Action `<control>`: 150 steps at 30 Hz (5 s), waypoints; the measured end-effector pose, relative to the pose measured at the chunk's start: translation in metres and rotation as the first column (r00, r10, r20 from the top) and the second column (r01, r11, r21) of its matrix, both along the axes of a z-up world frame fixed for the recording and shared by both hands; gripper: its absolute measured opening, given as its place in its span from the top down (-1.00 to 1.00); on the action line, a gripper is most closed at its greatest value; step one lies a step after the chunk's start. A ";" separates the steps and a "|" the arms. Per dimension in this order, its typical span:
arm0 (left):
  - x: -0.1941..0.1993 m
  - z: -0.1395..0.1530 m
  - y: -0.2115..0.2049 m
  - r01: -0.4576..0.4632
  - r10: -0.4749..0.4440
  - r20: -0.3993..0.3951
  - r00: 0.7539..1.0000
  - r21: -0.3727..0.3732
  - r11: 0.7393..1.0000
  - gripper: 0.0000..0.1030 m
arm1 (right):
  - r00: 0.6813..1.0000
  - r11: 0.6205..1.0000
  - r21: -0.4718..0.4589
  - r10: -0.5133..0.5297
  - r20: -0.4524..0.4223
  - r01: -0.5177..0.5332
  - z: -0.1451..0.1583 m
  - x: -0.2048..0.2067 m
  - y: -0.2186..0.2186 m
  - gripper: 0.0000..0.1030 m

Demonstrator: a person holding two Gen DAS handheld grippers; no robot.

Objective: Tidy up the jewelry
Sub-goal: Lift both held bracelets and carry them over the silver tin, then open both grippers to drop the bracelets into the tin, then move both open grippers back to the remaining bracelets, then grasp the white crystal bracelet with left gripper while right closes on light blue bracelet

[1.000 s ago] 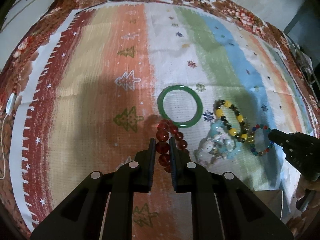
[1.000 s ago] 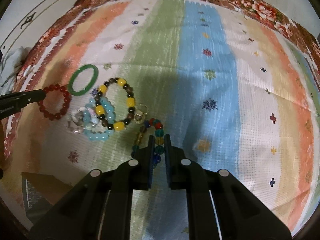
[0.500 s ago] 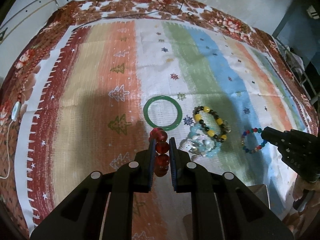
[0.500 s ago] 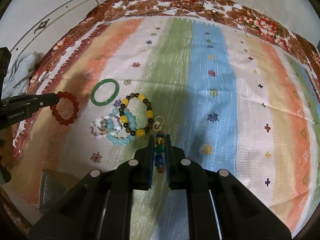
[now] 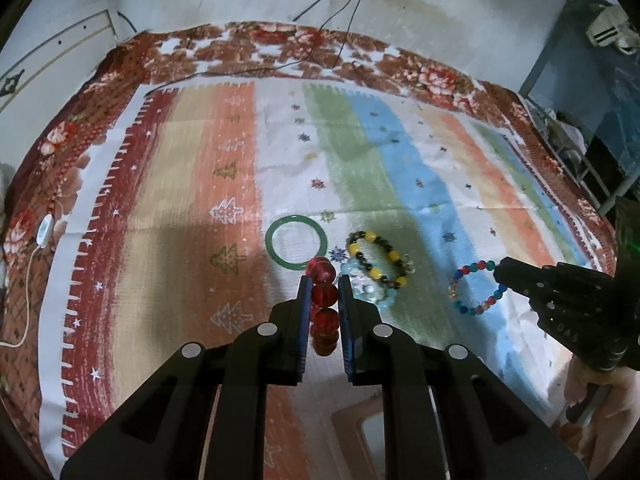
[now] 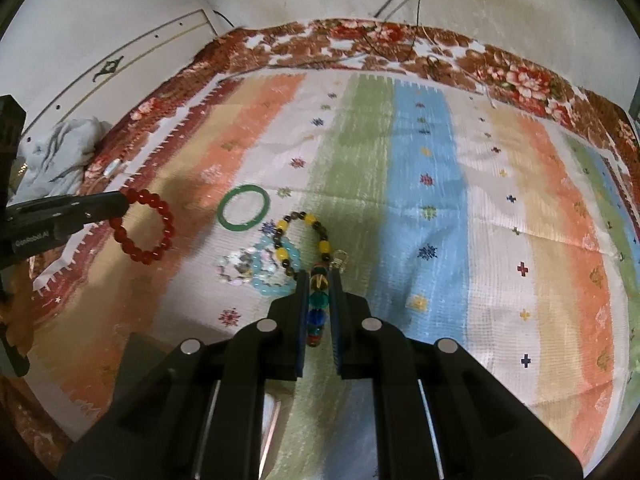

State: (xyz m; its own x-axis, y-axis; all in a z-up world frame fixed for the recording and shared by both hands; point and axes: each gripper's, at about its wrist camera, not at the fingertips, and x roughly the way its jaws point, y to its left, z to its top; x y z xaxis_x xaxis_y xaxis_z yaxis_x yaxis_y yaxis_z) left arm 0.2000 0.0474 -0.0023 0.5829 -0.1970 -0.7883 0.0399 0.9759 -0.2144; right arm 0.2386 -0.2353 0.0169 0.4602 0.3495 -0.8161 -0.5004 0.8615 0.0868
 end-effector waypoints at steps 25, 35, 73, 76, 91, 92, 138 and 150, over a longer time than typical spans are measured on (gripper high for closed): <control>-0.088 0.010 -0.040 0.100 -0.099 0.090 0.991 -0.011 0.995 0.75 | 0.990 0.992 0.045 0.117 0.084 -0.121 0.030 -0.093 0.007 0.79; -0.114 0.003 -0.063 0.170 -0.168 0.082 0.982 -0.017 0.985 0.75 | 0.989 0.985 0.093 0.144 0.021 -0.145 0.020 -0.110 0.005 0.79; -0.030 -0.023 -0.028 0.012 -0.012 0.000 1.000 0.186 0.983 -0.07 | 1.000 1.000 0.016 -0.015 -0.022 0.015 -0.016 -0.029 -0.002 -0.12; -0.017 -0.026 -0.026 0.009 -0.007 -0.011 1.000 0.189 0.982 -0.07 | 0.999 1.000 0.017 -0.010 -0.047 0.011 -0.022 -0.021 0.001 -0.13; 0.028 -0.059 -0.023 0.040 -0.013 -0.118 0.993 0.227 0.973 -0.07 | 0.978 0.994 0.105 0.007 -0.210 0.015 -0.049 0.030 0.017 -0.13; 0.030 -0.061 -0.024 0.043 -0.015 -0.124 0.992 0.230 0.972 -0.07 | 0.977 0.994 0.106 0.011 -0.214 0.012 -0.050 0.032 0.018 -0.13; 0.069 -0.117 -0.032 0.183 -0.118 -0.286 0.951 0.213 0.960 0.79 | 0.957 0.994 0.028 0.107 -0.270 -0.103 -0.105 0.071 0.053 0.81; 0.068 -0.093 -0.025 0.156 -0.114 -0.230 0.966 0.171 0.973 0.79 | 0.966 0.993 0.044 0.114 -0.232 -0.106 -0.086 0.064 0.055 0.81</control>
State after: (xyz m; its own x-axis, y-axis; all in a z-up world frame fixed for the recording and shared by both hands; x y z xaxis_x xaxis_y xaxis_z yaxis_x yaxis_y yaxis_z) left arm 0.2680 0.0227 -0.0949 0.3716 -0.0998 -0.9230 0.1467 0.9880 -0.0478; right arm 0.3030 -0.1805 -0.0692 0.2154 0.4137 -0.8846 -0.5546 0.7974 0.2379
